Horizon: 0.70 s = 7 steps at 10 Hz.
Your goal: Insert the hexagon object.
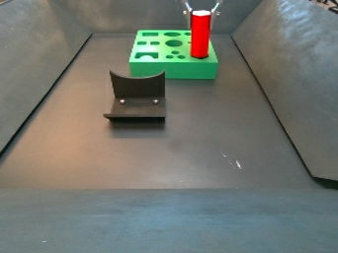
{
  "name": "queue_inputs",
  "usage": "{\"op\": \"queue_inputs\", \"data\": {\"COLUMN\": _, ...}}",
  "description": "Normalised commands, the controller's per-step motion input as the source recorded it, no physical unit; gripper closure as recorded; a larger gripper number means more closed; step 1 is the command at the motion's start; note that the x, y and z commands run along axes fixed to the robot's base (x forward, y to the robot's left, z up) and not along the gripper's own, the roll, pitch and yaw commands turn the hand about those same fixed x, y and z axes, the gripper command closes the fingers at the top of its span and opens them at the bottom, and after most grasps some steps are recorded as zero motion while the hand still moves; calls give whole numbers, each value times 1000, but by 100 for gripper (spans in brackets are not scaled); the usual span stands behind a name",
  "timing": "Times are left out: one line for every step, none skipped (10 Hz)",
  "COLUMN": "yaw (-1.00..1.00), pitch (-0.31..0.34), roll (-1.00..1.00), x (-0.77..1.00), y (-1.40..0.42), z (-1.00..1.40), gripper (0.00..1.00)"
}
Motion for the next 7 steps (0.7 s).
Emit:
{"op": "queue_inputs", "data": {"yaw": 951, "pitch": -6, "roll": 0, "x": -74, "y": -46, "z": -377, "gripper": 100}}
{"op": "queue_inputs", "data": {"yaw": 1000, "pitch": 0, "roll": 0, "x": 0, "y": -54, "z": -477, "gripper": 100}}
{"op": "queue_inputs", "data": {"yaw": 1000, "pitch": -23, "roll": -11, "x": 0, "y": 0, "z": -489, "gripper": 100}}
{"op": "queue_inputs", "data": {"yaw": 914, "pitch": -74, "roll": 0, "x": 0, "y": -17, "z": -537, "gripper": 100}}
{"op": "queue_inputs", "data": {"yaw": 437, "pitch": -123, "roll": 0, "x": 197, "y": 0, "z": -914, "gripper": 100}}
{"op": "queue_inputs", "data": {"yaw": 0, "pitch": -166, "roll": 0, "x": 217, "y": -6, "z": -917, "gripper": 100}}
{"op": "queue_inputs", "data": {"yaw": 0, "pitch": -199, "roll": -44, "x": 240, "y": 0, "z": -860, "gripper": 100}}
